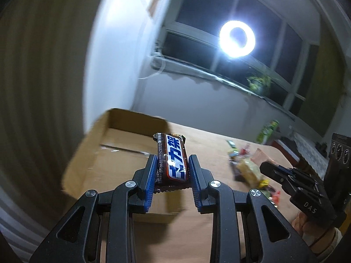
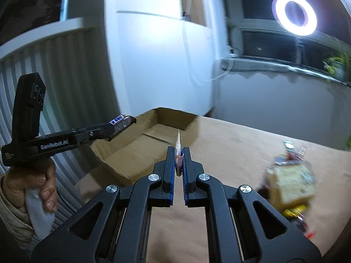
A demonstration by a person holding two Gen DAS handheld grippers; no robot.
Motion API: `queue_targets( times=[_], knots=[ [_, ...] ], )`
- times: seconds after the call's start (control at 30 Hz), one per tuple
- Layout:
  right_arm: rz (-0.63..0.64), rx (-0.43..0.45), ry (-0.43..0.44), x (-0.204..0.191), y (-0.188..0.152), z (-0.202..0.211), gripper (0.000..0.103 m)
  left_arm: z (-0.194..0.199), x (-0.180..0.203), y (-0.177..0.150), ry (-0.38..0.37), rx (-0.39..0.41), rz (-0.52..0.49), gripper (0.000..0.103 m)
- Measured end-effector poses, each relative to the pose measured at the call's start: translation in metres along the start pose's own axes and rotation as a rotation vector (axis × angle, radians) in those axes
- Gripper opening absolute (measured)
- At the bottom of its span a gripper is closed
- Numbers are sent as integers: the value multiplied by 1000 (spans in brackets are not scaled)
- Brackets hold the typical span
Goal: Organize snacks
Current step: 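Carry the chocolate bar with the left gripper into the cardboard box, then open the left gripper to release the bar and withdraw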
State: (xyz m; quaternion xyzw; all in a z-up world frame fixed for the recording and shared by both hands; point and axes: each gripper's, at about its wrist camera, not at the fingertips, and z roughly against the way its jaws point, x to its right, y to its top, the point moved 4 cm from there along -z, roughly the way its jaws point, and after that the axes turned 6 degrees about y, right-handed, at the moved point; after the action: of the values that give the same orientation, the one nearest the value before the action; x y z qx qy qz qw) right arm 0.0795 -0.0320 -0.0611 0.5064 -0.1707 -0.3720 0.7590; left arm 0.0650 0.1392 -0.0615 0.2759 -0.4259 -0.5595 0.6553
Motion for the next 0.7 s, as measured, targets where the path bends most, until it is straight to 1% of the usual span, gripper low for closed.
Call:
queue_targets(
  times=[0.13,0.23,0.27,0.3,0.33,0.37,0.4,0.43,0.47,0.5,0.63,0.7],
  knots=[
    [44,-26,71,-29,15,-41,6,-5,-33,1,37,-5,48,27],
    [66,-46,111,-49,23,-72,6,-16,-48,-2,53,-25,70,27],
    [63,-75,131,-54,23,-90,8,-18,-50,-4,57,-32,73,27],
    [62,-107,148,-57,21,-102,17,-22,-52,-5,64,-42,73,28],
    [66,-143,150,-60,17,-114,24,-28,-55,-8,83,-57,71,28],
    [72,-166,126,-58,12,-122,34,-30,-56,-9,97,-60,72,31],
    [67,-165,106,-56,8,-123,41,-32,-59,-11,111,-61,82,42],
    [54,-159,103,-55,5,-121,45,-30,-62,-12,116,-62,94,49],
    [39,-154,101,-52,2,-116,53,-27,-64,-13,115,-55,107,64],
    [32,-150,89,-50,-1,-110,55,-24,-65,-13,113,-45,113,69],
    [29,-134,33,-46,-13,-82,55,-13,-60,-12,112,-25,111,70],
    [17,-125,13,-45,-17,-73,55,-10,-58,-10,109,-19,109,73]
  ],
)
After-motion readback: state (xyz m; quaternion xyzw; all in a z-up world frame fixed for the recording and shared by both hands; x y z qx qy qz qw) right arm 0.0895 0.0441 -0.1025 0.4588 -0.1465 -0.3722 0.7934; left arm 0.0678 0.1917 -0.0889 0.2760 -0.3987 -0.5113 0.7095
